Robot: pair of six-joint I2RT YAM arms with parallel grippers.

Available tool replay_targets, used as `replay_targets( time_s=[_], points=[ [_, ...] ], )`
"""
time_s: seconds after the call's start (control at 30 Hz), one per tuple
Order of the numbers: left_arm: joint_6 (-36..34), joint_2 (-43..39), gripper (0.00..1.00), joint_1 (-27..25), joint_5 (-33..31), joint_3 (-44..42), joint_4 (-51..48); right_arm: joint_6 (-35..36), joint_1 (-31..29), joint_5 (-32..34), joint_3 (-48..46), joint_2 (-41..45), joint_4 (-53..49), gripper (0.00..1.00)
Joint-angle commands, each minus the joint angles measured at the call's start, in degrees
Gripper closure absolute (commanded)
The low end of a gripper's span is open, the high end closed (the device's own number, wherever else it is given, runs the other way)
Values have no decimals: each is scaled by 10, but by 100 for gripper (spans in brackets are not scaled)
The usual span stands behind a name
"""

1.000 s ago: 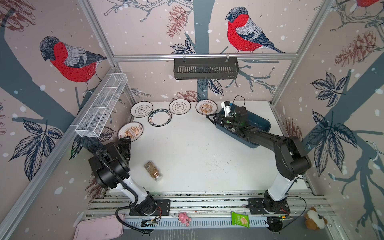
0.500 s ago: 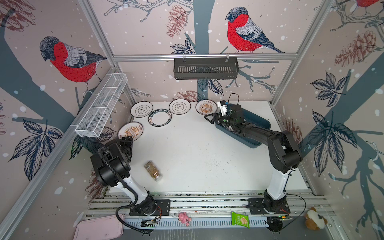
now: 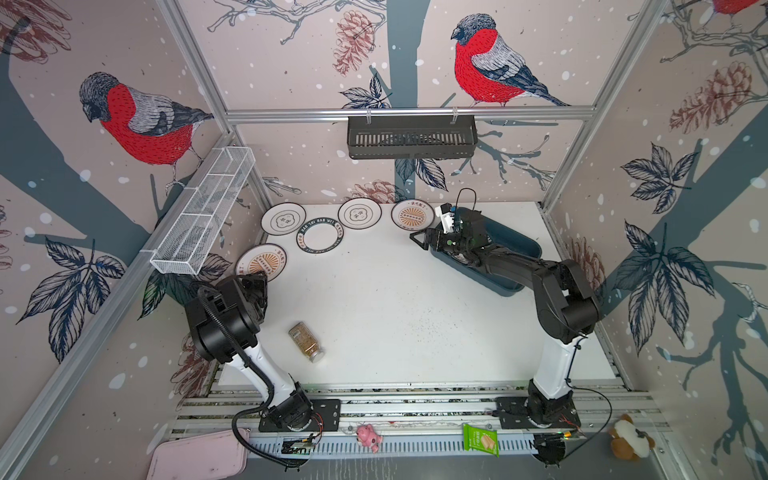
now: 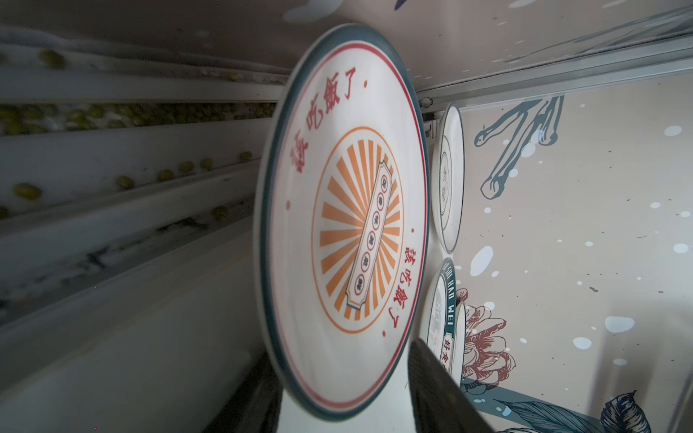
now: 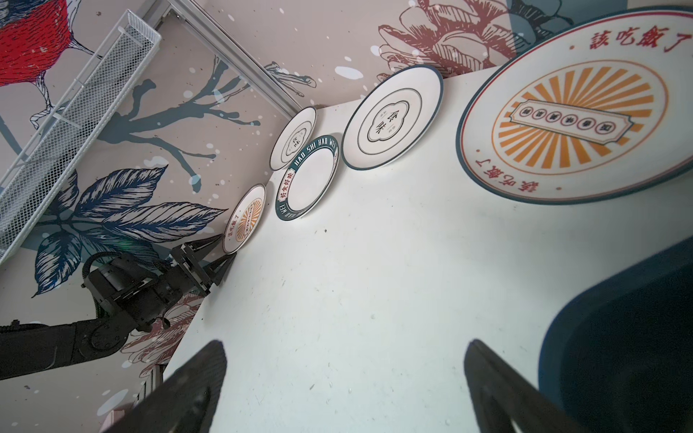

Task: Place the plates into the plastic bin on the countertop
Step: 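Lift the orange-sunburst plate with the left gripper toward the table centre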

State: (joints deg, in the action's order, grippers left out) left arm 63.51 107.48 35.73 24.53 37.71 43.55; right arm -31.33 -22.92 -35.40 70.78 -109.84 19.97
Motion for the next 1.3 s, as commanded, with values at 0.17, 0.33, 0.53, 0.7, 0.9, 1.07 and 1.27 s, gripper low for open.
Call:
replay_targets(
  time_s=[0.17, 0.33, 0.53, 0.7, 0.9, 1.07, 1.27],
  points=[
    [41, 28, 67, -4, -14, -4, -11, -1, 2, 47, -17, 24, 0, 1],
    [44, 30, 80, -7, -18, -7, -8, -16, 8, 85, -33, 40, -2, 1],
    [44, 15, 92, -11, -11, -12, -3, -41, 23, 116, -61, 69, -5, 0],
    [34, -12, 97, -21, 9, -26, 19, -40, 26, 141, -88, 109, -10, 0],
    [22, -52, 99, -47, 31, -49, 25, -33, 26, 167, -126, 170, -8, 1],
    [21, -98, 100, -77, 46, -62, 26, -35, 28, 168, -160, 209, 7, 0],
    [12, -204, 100, -95, 34, -81, -29, -63, 22, 142, -175, 220, 28, 1]
  ],
)
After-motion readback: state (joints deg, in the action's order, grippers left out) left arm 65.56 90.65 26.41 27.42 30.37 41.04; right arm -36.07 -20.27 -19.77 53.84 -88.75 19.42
